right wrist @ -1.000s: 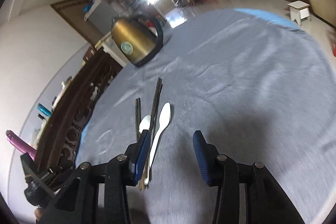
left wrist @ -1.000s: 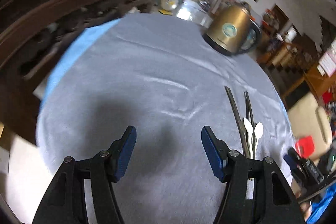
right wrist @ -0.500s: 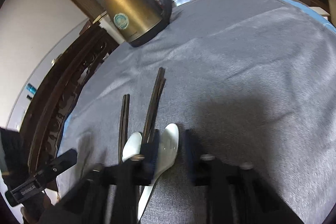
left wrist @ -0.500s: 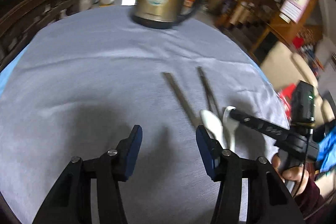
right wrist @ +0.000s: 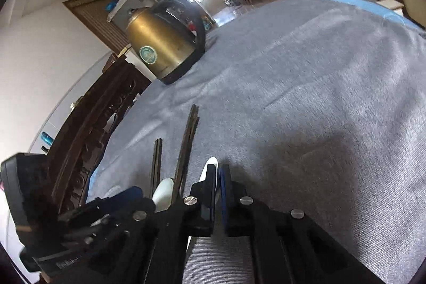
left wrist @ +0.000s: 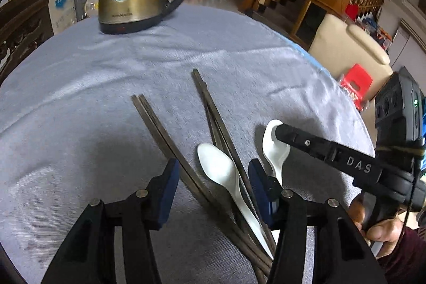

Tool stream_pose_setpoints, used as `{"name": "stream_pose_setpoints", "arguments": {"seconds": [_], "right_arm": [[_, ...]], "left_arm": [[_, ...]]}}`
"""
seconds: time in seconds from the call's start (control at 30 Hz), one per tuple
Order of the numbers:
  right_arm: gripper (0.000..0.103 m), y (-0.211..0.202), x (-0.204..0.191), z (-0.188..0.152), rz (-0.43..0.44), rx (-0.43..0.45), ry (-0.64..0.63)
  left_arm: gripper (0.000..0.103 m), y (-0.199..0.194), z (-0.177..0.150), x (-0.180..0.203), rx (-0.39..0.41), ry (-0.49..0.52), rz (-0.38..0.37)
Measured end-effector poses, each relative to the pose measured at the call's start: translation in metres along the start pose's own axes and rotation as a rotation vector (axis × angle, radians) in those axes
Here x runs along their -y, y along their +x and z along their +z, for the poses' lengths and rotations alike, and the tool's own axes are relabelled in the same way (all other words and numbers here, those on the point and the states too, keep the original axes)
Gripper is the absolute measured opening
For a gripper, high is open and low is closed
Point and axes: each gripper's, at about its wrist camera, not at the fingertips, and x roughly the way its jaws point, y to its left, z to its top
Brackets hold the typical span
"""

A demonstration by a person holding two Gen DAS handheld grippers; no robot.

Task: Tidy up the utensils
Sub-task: 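Close the left gripper on the handle of a white spoon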

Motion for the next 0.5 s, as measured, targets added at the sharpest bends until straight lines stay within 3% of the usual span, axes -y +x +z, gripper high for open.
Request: {"name": "stream_pose_setpoints", "arguments": {"seconds": [0.07,0.17,0.27,0.5], "right_arm": [[0.004,-0.001,-0.002,0.000,-0.003,0.007,-0.012],[0.004,-0.001,-0.005,-0.001,-0.008,0.012,-0.035],[0.004,-0.003,-0.007,-0.002,-0.008,0.019,-0.051],[0.004,-0.005,-0.005,-0.002,0.008,0.032,-0.046]], "left_arm": [[0.055,0.008,-0.002,-0.001,-0.020,0.006,0.041],[0.055,0.008,-0.003,-0.012,-0.020,-0.028,0.017],[0.050,0.001,-0.008,-0.020,-0.029,-0.004,0.051],[0.050,-0.016,-0.019,-0.047,-0.081,-0.001,0.132]]}}
